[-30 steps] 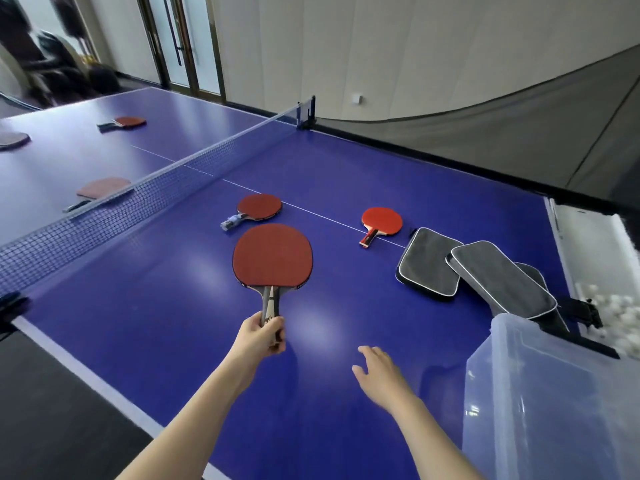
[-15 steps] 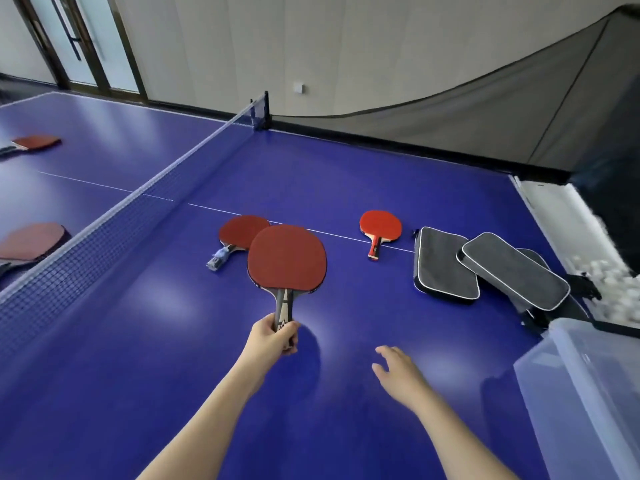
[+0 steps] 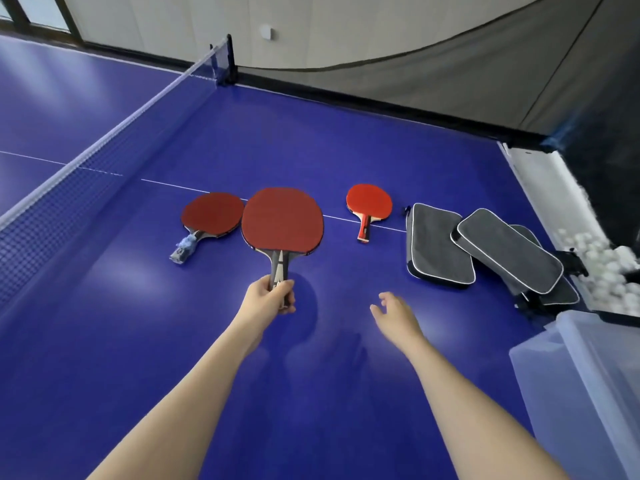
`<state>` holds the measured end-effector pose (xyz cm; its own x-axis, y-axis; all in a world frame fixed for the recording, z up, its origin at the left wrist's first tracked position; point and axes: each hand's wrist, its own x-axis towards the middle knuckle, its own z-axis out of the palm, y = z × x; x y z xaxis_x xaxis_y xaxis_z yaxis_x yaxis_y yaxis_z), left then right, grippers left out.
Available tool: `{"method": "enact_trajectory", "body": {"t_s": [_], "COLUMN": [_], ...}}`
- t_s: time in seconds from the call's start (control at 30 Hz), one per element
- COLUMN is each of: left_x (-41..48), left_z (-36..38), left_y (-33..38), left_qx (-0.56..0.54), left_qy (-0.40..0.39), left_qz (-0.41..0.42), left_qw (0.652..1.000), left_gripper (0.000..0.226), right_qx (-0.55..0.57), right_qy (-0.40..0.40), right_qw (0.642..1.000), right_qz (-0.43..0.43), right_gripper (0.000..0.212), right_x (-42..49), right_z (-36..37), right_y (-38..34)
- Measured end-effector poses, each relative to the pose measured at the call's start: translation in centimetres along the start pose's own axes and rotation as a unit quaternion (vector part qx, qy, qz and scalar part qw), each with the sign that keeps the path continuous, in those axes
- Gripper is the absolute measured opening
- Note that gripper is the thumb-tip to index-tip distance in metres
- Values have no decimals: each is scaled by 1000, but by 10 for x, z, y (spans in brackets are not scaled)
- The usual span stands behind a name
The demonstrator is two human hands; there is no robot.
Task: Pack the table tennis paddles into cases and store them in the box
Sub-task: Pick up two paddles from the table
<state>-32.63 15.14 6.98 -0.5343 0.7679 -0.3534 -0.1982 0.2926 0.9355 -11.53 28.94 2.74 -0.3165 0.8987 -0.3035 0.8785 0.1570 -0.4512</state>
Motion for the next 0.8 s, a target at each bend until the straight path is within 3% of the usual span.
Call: {"method": "enact_trajectory", "body": {"t_s": [0.5,0.8], "left_x": [109,150], "left_z": [41,54], "left_y": [0,-10], "left_qx": [-8,-1], "left_qy": [43,45], "left_qz": [-6,-7], "left_qw": [999,999], "left_gripper": [22,21], "right_qx": [-6,89], "right_qy": [12,65], "right_qw": [999,990], "right_qz": [32,87], "right_gripper": [52,60], "right_x": [185,264], "right_z": [-14,7], "right_y": [-23,-34]}}
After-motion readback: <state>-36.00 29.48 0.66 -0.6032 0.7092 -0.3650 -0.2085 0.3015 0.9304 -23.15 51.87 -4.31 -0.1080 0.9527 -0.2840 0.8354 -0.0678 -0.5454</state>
